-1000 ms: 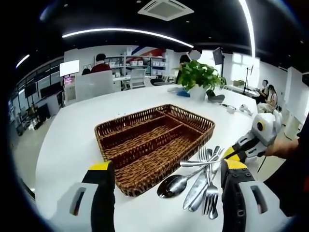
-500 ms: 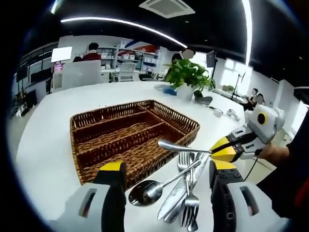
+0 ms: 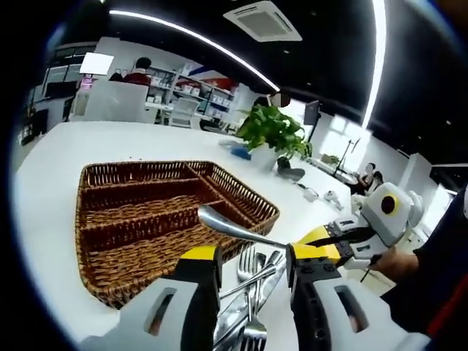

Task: Arrange the knives, forks, and spoons in their matching storage slots by inserting each utensil handle-first until every utensil is classified and aligned in the correct compartment

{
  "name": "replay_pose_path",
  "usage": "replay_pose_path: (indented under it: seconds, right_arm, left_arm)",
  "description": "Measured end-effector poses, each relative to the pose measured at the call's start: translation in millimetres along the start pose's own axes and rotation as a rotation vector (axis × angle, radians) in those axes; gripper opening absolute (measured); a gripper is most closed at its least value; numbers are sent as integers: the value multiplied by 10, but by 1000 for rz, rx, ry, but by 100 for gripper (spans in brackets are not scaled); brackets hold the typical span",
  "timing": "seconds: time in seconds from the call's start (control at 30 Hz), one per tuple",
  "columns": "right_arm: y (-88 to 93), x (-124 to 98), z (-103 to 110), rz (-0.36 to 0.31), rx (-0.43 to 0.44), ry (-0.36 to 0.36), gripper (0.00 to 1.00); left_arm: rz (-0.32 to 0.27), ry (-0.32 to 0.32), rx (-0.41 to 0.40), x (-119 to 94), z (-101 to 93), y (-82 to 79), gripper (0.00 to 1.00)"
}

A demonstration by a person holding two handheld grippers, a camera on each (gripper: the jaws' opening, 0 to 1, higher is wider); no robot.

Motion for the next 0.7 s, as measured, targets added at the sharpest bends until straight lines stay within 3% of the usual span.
replay_pose_path:
  seconds: [0.43, 0.7]
  right_arm:
    - [-91, 21, -1, -35, -13, 9, 1]
    - [-90, 14, -38, -43, -1, 17, 1]
  left_arm:
    - [-67, 16, -67, 45, -68, -114, 18]
    - [-101, 57, -112, 43, -118, -174, 11]
Point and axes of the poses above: the point that each gripper's makers call its tool centre point, and the gripper's own axes: x roughly forward along the fingers, z roughly to its left, y roughly out of its underside, the point moved 2 cm from there along -x, roughly backward along the fingers, and after that the axes turned 15 degrees about -y, right-handed, at the moved point
